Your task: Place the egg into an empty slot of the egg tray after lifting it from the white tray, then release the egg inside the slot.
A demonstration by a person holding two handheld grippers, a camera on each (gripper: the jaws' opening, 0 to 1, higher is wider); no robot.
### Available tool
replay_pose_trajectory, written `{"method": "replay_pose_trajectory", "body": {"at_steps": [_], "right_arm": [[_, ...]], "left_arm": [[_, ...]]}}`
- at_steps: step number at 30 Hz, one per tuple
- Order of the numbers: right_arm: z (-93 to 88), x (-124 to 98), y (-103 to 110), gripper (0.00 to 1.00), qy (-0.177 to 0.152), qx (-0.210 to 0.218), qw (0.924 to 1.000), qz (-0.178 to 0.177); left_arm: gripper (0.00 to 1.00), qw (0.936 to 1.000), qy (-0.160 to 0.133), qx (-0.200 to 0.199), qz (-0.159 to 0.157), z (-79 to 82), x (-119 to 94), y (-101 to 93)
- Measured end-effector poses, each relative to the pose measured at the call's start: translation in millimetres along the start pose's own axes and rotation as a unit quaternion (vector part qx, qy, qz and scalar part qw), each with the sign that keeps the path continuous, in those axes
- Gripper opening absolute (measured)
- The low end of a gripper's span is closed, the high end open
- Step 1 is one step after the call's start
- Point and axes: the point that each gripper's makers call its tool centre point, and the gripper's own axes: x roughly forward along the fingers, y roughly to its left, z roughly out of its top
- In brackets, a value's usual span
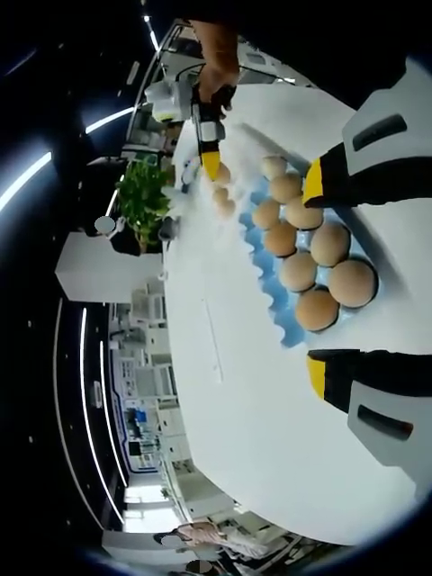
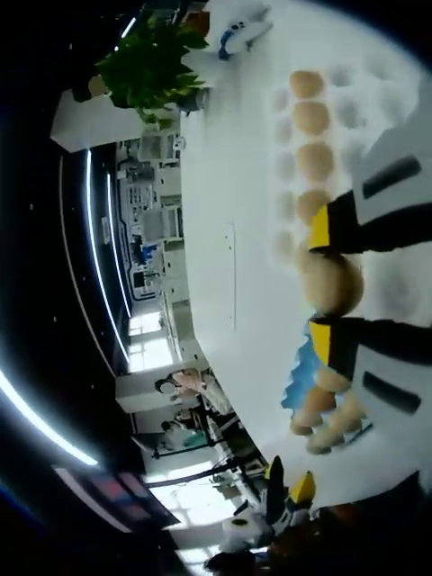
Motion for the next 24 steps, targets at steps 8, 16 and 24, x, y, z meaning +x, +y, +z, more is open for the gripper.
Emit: {"method": "replay_pose_trajectory", "body": {"at_steps": [8,16,24], "right_arm": [[-10.0,10.4,29.0,0.27,0.023,-0.023,0.9987,0.039],[-16.6,16.4,46.1,0.27,0.038,-0.046,0.9962,0.063],[-21.9,18.6,49.5,0.27,0.047,-0.047,0.9954,0.069]], "left_arm": [[0.64,1.0,-0.001,-0.003,0.002,-0.7,-1.1,2.2],[0.64,1.0,0.0,-0.004,0.005,-2.3,-2.5,4.1],[0.64,1.0,0.001,-0.005,0.005,-3.5,-2.2,3.8]]}}
